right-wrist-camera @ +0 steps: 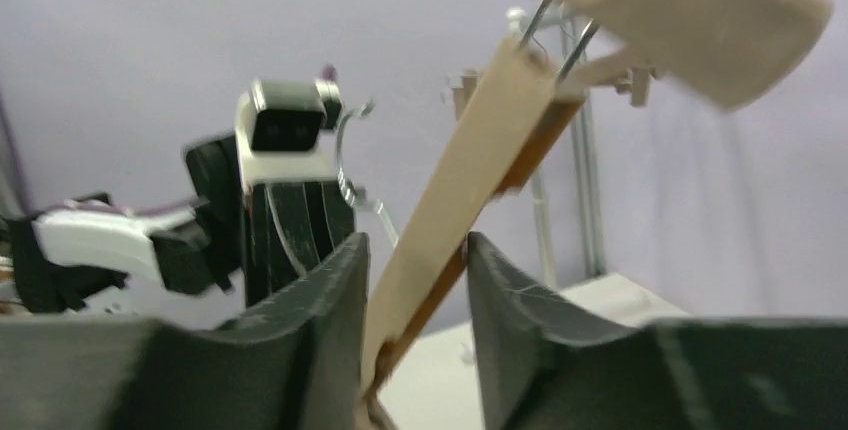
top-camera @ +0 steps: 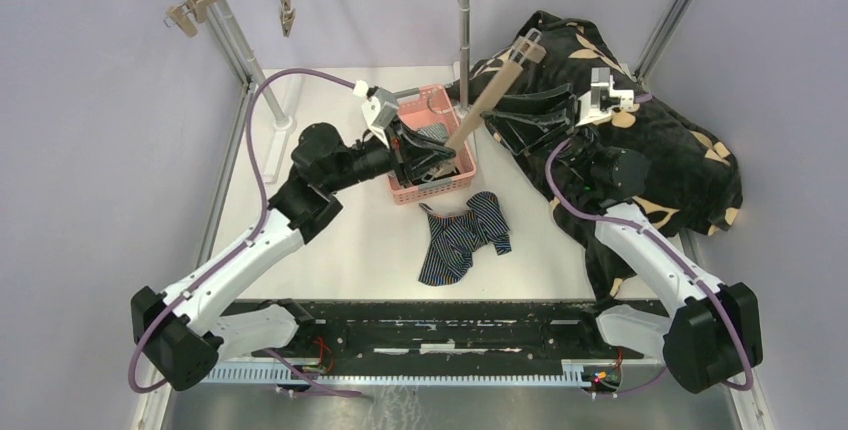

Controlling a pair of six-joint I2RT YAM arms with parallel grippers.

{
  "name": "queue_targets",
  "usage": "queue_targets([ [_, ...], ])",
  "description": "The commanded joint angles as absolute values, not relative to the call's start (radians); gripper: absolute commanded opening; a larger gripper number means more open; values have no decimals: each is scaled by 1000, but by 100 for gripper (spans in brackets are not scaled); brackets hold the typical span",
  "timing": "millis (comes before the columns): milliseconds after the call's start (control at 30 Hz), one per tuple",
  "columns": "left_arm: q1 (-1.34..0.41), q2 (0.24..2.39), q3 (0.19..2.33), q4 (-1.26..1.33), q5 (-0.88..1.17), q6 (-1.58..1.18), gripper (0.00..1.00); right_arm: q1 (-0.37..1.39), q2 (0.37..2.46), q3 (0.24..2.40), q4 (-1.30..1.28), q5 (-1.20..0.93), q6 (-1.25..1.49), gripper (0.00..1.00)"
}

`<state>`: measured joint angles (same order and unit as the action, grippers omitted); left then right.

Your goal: Remove the underwear clipped to the hanger

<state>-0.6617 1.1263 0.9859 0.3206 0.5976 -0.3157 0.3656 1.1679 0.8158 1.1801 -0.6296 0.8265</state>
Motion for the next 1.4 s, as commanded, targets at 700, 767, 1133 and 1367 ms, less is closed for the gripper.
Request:
queue_targets([
  [700, -320, 1380, 1815, -736, -106, -66, 3, 694, 1146, 629, 76, 281, 371, 70],
  [767, -276, 1395, 1843, -725, -48, -69, 3, 699, 1198, 619, 96, 292, 389, 70],
  [1133, -148, 1601, 2101, -756, 169, -65, 3, 753, 1588, 592, 236, 380, 503, 77],
  [1367, -135, 1680, 2202, -755, 218, -69, 3, 761, 1683, 568, 294, 381, 535, 1],
])
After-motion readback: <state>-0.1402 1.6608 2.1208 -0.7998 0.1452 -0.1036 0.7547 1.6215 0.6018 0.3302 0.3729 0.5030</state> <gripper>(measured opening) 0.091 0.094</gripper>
